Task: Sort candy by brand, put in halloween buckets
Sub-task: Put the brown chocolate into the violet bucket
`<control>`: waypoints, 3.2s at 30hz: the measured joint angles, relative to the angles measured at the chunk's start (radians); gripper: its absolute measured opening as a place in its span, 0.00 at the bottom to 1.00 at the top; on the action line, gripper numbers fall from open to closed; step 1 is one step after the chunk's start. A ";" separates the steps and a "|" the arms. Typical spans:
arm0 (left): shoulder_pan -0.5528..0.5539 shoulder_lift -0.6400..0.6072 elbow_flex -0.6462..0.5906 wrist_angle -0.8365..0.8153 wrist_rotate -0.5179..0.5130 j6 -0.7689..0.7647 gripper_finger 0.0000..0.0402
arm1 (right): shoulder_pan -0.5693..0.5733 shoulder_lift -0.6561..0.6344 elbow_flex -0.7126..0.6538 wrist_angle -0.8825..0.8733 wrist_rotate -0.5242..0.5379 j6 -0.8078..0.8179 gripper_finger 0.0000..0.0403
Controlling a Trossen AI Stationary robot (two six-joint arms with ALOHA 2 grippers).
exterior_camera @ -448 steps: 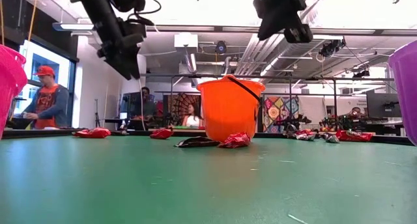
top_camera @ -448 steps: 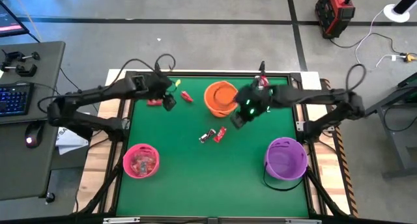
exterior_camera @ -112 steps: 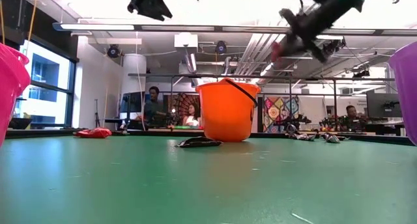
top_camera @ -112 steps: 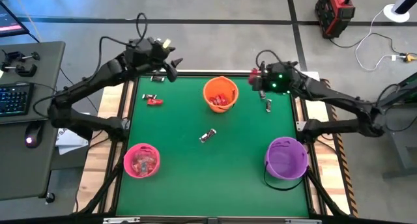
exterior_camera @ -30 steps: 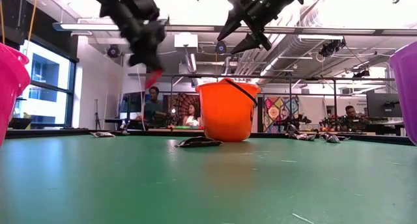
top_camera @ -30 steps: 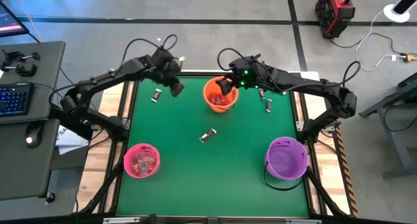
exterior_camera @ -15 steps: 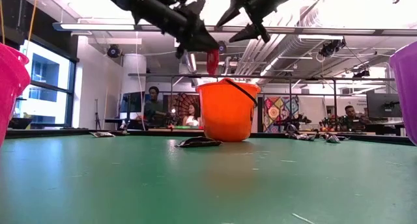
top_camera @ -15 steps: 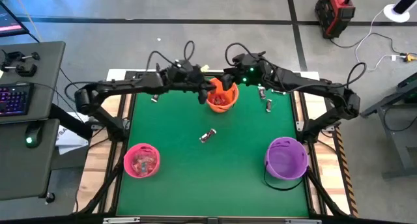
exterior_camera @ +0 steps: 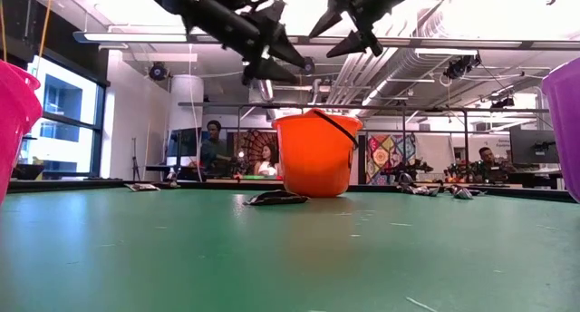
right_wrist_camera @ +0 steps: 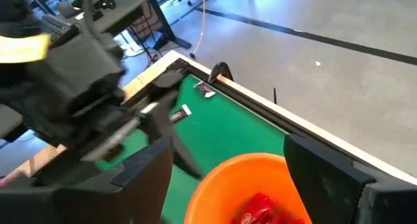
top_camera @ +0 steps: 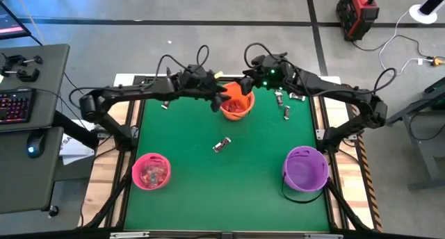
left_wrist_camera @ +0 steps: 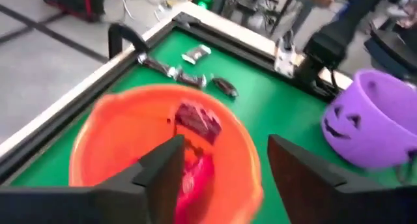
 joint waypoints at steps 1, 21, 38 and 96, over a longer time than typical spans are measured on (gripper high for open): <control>0.000 -0.021 0.000 -0.043 0.016 0.004 0.55 | 0.000 0.000 0.000 0.001 0.001 0.000 0.70; -0.344 -0.039 -0.393 0.060 -0.078 0.243 0.63 | 0.000 0.000 0.000 -0.060 0.049 0.028 0.70; -0.403 0.299 -0.237 0.069 -0.213 -0.053 0.62 | 0.000 -0.001 0.000 -0.136 0.091 -0.013 0.70; -0.525 0.888 0.768 0.478 -0.097 0.251 0.13 | 0.031 -0.372 0.000 -0.403 0.179 -0.094 0.70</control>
